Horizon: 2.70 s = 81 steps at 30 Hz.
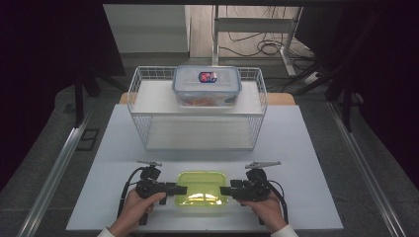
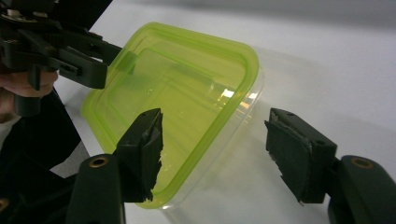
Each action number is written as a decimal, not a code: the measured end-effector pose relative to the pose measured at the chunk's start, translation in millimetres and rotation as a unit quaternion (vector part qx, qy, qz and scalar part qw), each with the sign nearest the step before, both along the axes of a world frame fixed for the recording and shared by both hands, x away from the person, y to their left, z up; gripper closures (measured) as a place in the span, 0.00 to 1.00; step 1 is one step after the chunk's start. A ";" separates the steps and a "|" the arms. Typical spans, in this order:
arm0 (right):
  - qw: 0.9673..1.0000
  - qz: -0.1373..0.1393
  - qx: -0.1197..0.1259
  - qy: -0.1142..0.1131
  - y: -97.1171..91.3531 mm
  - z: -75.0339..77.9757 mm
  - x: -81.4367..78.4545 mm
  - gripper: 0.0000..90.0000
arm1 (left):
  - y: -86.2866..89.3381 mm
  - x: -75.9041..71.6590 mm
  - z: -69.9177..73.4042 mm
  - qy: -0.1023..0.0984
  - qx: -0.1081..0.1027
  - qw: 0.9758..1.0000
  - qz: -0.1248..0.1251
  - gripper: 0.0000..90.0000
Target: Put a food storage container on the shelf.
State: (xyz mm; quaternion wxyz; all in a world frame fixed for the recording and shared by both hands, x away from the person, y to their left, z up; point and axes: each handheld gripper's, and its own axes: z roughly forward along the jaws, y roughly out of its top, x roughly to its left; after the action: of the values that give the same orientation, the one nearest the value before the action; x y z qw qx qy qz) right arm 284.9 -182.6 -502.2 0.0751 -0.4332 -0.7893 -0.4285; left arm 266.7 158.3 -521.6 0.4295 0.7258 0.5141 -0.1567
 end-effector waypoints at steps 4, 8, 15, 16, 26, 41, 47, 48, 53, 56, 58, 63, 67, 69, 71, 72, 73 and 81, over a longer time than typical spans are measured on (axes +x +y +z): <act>1.000 0.004 0.004 0.006 3.4 -2.9 1.5 0.46 | -0.1 0.0 0.4 0.000 -0.007 1.000 -0.005 0.51; 1.000 0.008 0.008 0.015 5.6 -6.7 2.7 0.54 | -1.2 -0.8 0.0 -0.005 -0.003 1.000 -0.007 0.60; 1.000 -0.005 0.011 0.017 2.1 -8.6 1.4 0.72 | -1.1 -5.1 2.3 -0.024 0.009 1.000 0.004 0.71; 1.000 -0.007 0.015 0.021 1.1 -8.8 0.9 0.74 | -1.3 -6.1 2.6 -0.028 0.012 1.000 0.005 0.73; 0.998 -0.015 0.060 0.030 -7.1 -3.8 -4.9 0.85 | 3.0 -13.5 6.8 -0.049 -0.005 0.999 0.007 0.79; 0.997 -0.014 0.073 0.006 -9.1 6.1 -13.8 0.89 | 3.7 -23.8 16.4 -0.104 0.004 0.995 -0.002 0.83; 0.997 -0.007 0.076 -0.016 -9.9 14.3 -15.7 0.89 | 3.5 -27.6 26.8 -0.136 0.011 0.991 -0.007 0.83; 0.997 -0.005 0.077 -0.019 -10.1 16.0 -15.8 0.89 | 3.9 -27.9 28.9 -0.140 0.011 0.990 -0.008 0.83; 0.996 -0.002 0.074 -0.042 -9.2 24.0 -15.9 0.89 | 4.4 -27.2 39.3 -0.162 0.015 0.987 -0.009 0.83; 0.996 -0.002 0.071 -0.045 -8.2 27.7 -14.9 0.89 | 5.1 -25.4 45.3 -0.170 0.014 0.985 -0.007 0.83; 0.997 -0.001 0.068 -0.048 -7.4 29.1 -13.1 0.89 | 5.6 -24.4 49.7 -0.175 0.014 0.984 -0.007 0.83; 0.996 0.000 0.069 -0.055 -7.1 33.9 -8.0 0.89 | 5.6 -19.8 60.0 -0.187 0.014 0.982 -0.008 0.83; 0.996 -0.004 0.071 -0.062 -8.8 41.6 -5.2 0.89 | 3.8 -13.6 66.6 -0.190 0.012 0.982 -0.008 0.83; 0.995 -0.005 0.072 -0.068 -9.8 45.3 -3.3 0.89 | 3.6 -11.2 69.4 -0.190 0.010 0.982 -0.009 0.83; 0.995 -0.005 0.074 -0.073 -10.3 49.6 -1.4 0.89 | 3.4 -9.7 72.2 -0.191 0.009 0.982 -0.008 0.84; 0.995 -0.004 0.073 -0.074 -10.3 50.6 -1.0 0.89 | 3.5 -8.8 74.5 -0.192 0.009 0.981 -0.007 0.84; 0.994 -0.004 0.073 -0.077 -10.0 53.7 -0.2 0.89 | 3.7 -8.0 76.3 -0.194 0.009 0.981 -0.007 0.84; 0.991 -0.001 0.070 -0.112 -7.3 87.4 4.7 0.89 | 7.8 -0.9 101.3 -0.215 -0.003 0.977 -0.002 0.84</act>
State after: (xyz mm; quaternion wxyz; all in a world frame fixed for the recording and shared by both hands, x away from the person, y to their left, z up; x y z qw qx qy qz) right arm 289.5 -189.9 -414.8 0.0160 -0.3773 -0.7605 -0.5282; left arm 265.8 166.0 -420.3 0.5320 0.7423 0.4073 0.0004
